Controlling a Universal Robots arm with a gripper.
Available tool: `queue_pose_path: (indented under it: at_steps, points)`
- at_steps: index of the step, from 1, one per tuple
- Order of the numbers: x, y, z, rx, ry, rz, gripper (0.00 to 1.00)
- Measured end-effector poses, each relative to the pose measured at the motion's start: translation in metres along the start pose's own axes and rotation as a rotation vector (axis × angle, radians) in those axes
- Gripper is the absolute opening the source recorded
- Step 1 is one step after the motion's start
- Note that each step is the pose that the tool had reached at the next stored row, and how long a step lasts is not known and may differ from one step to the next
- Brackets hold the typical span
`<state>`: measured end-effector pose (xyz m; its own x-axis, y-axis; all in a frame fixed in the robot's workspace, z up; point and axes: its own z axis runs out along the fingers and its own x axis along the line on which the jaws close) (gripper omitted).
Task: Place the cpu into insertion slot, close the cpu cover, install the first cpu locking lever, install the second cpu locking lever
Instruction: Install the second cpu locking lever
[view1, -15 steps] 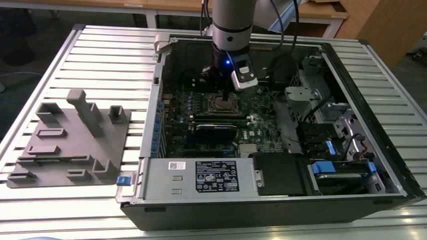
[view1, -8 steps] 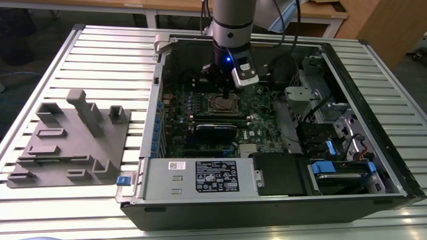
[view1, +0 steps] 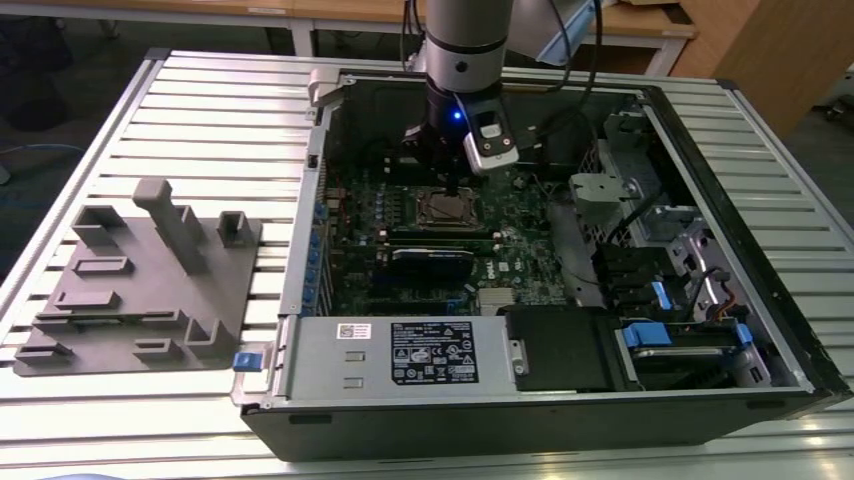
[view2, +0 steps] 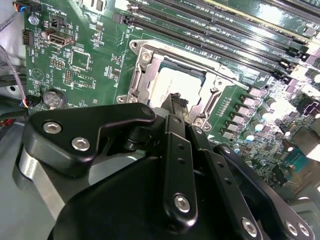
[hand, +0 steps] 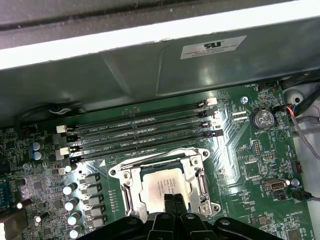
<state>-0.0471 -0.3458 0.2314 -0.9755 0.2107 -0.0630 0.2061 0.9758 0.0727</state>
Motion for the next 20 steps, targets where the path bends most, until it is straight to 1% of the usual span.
queue_pose_path:
  at_steps: [11, 12, 13, 20]
  points:
    - [-0.0001, 0.0001, -0.0017, 0.0, 0.0001, 0.0, 0.11]
    - [-0.0002, 0.0002, -0.0036, 0.0002, 0.0001, 0.0, 0.11]
    - [-0.0003, 0.0003, -0.0043, 0.0002, 0.0001, 0.0, 0.11]
    - [-0.0005, -0.0006, -0.0045, 0.0005, 0.0003, 0.0, 0.11]
